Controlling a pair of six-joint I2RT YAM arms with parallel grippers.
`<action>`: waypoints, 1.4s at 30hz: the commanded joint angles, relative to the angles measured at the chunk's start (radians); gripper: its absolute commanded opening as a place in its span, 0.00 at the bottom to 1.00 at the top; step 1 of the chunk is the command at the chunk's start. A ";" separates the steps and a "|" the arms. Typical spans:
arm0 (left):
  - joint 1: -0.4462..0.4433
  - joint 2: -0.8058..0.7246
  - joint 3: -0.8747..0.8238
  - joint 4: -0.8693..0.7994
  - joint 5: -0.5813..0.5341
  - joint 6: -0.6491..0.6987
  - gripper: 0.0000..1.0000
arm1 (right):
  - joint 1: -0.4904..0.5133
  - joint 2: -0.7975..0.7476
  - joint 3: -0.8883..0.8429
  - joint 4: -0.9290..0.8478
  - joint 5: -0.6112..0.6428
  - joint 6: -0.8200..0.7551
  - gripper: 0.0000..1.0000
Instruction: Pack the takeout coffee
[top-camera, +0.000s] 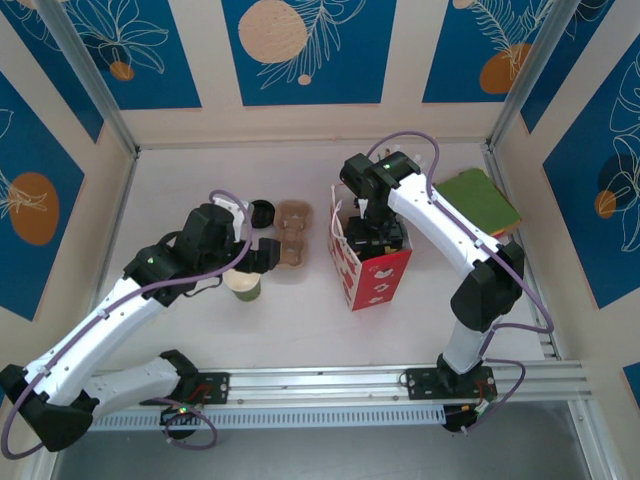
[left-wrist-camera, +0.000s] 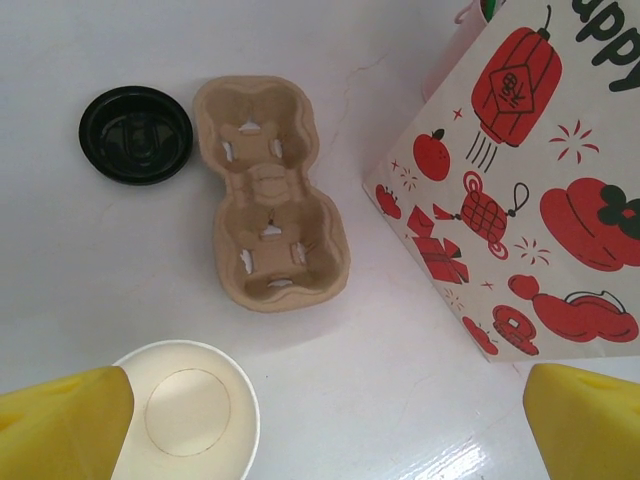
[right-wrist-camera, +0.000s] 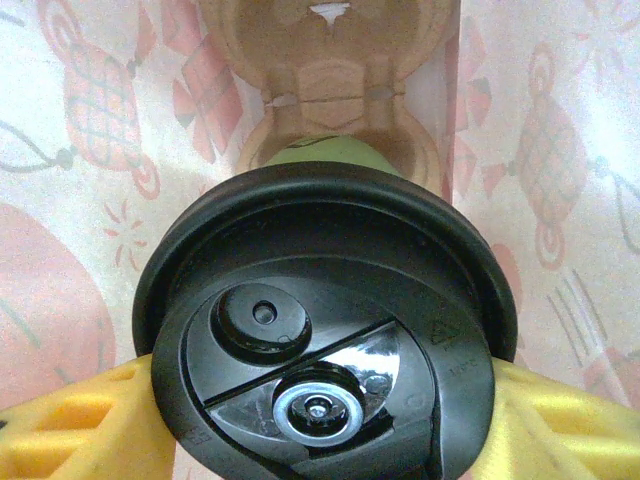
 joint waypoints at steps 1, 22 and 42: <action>0.013 -0.013 -0.007 -0.010 -0.042 -0.023 1.00 | 0.007 -0.041 0.004 -0.018 -0.033 -0.005 0.65; 0.014 -0.025 -0.009 -0.023 -0.061 -0.038 1.00 | 0.013 -0.045 -0.006 -0.018 -0.037 -0.009 0.65; 0.014 -0.024 -0.014 -0.012 -0.047 -0.032 1.00 | 0.013 -0.075 -0.041 -0.023 -0.033 0.003 0.65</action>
